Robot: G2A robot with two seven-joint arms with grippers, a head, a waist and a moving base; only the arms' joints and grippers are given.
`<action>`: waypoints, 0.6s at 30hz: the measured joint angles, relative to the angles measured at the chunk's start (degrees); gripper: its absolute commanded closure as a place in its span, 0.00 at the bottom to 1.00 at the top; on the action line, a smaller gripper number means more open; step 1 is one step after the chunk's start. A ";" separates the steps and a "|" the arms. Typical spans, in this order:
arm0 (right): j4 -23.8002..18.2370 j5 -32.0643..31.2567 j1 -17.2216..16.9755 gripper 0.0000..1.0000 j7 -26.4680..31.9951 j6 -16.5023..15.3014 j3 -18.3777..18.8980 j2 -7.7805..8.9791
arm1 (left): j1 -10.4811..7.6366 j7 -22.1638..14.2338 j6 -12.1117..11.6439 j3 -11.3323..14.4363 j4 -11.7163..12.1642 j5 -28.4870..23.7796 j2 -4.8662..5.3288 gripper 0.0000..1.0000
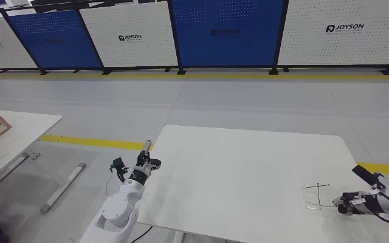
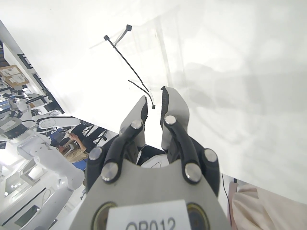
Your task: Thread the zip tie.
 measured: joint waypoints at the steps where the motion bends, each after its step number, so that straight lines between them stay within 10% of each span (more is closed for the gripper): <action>1: -0.06 -0.05 -0.01 0.86 0.04 0.00 0.02 0.02 | 0.00 0.00 0.00 0.00 0.00 0.00 0.00 0.00; 18: -2.41 0.17 -1.81 1.00 -0.47 0.00 2.35 0.61 | 0.00 0.00 0.00 0.00 0.00 0.00 0.00 0.00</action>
